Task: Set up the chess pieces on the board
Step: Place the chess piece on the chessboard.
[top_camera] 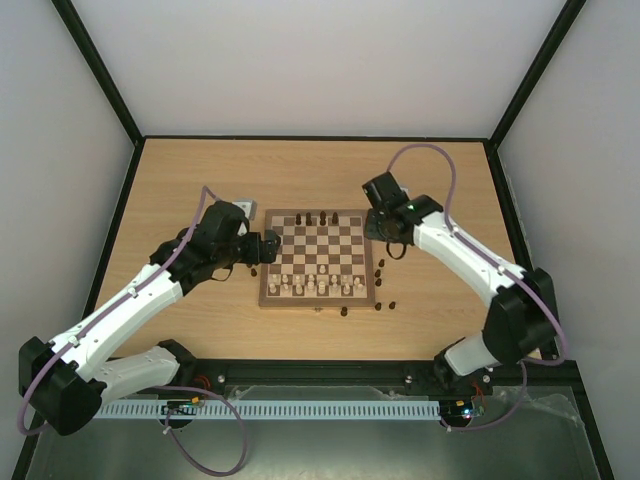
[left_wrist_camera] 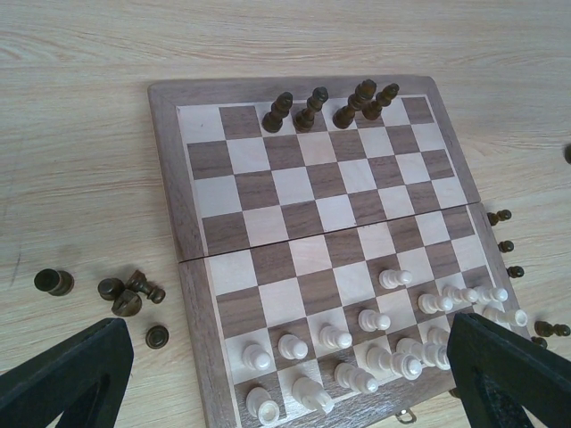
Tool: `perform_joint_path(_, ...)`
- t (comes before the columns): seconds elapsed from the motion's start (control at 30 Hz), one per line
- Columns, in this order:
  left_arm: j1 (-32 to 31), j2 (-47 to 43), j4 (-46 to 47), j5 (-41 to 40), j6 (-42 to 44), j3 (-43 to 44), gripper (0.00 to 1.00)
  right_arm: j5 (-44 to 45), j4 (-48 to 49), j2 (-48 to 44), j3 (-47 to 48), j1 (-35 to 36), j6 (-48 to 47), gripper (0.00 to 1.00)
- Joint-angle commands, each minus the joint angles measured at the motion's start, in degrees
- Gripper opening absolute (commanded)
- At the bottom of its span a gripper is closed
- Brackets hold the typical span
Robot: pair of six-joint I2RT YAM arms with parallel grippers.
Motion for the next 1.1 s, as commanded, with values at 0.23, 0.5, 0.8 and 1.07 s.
perform_joint_path(0.23, 0.51, -0.36, 0.51, -0.50, -0.11, 0.28, 1.00, -5.22, -6.02, 21.67, 20.80, -0.24, -9.68, 0.08)
perform_joint_path(0.5, 0.63, -0.30, 0.06, -1.25, -0.02, 0.46, 0.99, -6.74, -6.49, 31.10, 29.59, -0.24, -12.28, 0.07)
perform_joint_path(0.8, 0.74, -0.46, -0.16, -1.92, -0.15, 0.28, 0.99, -7.20, -7.91, 37.30, 34.91, -0.28, -13.37, 0.07)
perform_joint_path(1.07, 0.98, -0.25, -0.13, -1.95, -0.10, 0.15, 1.00, -7.06, -7.60, 39.14, 35.38, -0.23, -13.60, 0.07)
